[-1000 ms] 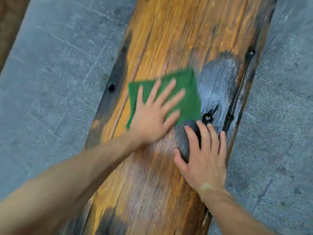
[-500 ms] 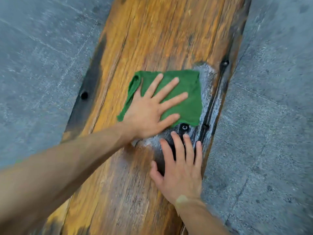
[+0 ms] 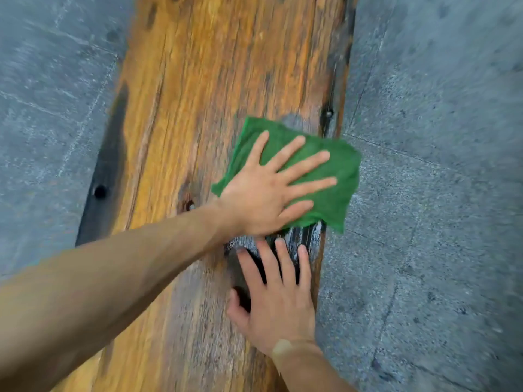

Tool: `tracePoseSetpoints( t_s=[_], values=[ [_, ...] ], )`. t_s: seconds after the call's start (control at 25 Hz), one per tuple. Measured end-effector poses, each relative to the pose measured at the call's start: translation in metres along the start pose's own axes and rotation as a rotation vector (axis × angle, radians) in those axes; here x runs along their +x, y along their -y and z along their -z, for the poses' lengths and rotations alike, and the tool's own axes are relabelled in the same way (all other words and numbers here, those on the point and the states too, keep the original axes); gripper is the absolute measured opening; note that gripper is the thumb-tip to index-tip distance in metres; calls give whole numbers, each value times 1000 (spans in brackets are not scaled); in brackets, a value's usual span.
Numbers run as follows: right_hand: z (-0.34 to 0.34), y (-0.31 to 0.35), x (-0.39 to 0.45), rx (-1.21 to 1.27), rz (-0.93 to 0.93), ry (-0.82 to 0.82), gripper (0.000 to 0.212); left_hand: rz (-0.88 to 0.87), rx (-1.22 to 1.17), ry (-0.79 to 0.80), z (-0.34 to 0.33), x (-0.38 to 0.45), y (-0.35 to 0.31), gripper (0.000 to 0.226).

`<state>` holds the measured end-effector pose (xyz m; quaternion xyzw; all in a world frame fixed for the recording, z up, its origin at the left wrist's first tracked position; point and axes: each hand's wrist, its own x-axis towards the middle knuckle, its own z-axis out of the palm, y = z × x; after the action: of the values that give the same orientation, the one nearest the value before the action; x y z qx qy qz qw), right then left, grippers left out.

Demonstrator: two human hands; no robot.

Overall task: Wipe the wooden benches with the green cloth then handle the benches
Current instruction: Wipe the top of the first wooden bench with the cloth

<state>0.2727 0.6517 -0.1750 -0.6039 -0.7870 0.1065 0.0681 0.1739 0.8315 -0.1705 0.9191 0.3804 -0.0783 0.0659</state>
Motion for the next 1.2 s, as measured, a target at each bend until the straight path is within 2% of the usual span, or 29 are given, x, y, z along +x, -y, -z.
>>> tracePoseSetpoints(
  t_s=[0.04, 0.08, 0.12, 0.2, 0.28, 0.32, 0.4, 0.48, 0.52, 0.56, 0.64, 0.68, 0.76, 0.8, 0.84, 0.88, 0.96, 1.0, 1.08, 1.16, 1.2],
  values=[
    [0, 1, -1, 11, -2, -25, 63, -88, 9, -8, -10, -44, 2, 53],
    [-1, 0, -1, 11, -1, -36, 63, -92, 3, -9, -14, -78, 21, 52],
    [-1, 1, -1, 9, 6, -36, 63, -21, -6, -11, -16, -96, 51, 52],
    [-2, 1, 2, 7, 1, -23, 65, 338, -68, -46, -6, -67, 102, 53],
    [-4, 1, 1, 0, -9, -15, 65, 655, -137, -74, 4, 14, 103, 57],
    [-1, 2, 0, -1, -1, -4, 66, 667, -165, -69, 10, 52, 83, 58],
    [-1, 1, 3, -5, -6, -16, 64, 465, -117, -68, 16, 95, 26, 58],
    [-3, 2, 4, 8, -20, -26, 62, 141, -62, 18, 11, 60, -27, 56],
    [-2, 2, 3, 17, -18, -34, 60, -11, -27, 7, 1, 30, -39, 54],
    [-1, 3, 2, 12, -13, -39, 58, -65, -42, -20, -6, -1, -39, 53],
    [-2, 3, 2, 27, 4, -23, 60, -9, -37, -5, -9, -47, -6, 56],
    [-2, 2, 1, 32, 13, -13, 62, 121, -25, 49, -8, -55, 21, 64],
    [0, 2, -4, 34, 0, 37, 65, 537, -107, 110, 3, -37, 69, 77],
    [0, 1, -3, 44, 1, 57, 65, 704, -143, 97, 8, -11, 80, 75],
    [2, 2, -2, 62, 10, 70, 65, 783, -166, 75, 13, 17, 79, 70],
    [6, 2, 0, 105, 13, 81, 63, 761, -164, 54, 18, 43, 69, 65],
    [16, -5, 7, 292, -13, 60, 50, 583, -120, 1, 19, 70, 41, 61],
    [26, -13, 16, 455, -64, 27, 37, 509, -100, -13, 16, 61, 25, 61],
    [48, -45, 46, 731, -281, -93, 16, 474, -67, -35, -1, 10, -19, 62],
    [65, -82, 90, 688, -461, -197, 20, 507, -116, -23, -19, -67, -95, 66],
    [68, -96, 112, 589, -470, -186, 25, 518, -131, 11, -26, -109, -140, 70]
  ],
)
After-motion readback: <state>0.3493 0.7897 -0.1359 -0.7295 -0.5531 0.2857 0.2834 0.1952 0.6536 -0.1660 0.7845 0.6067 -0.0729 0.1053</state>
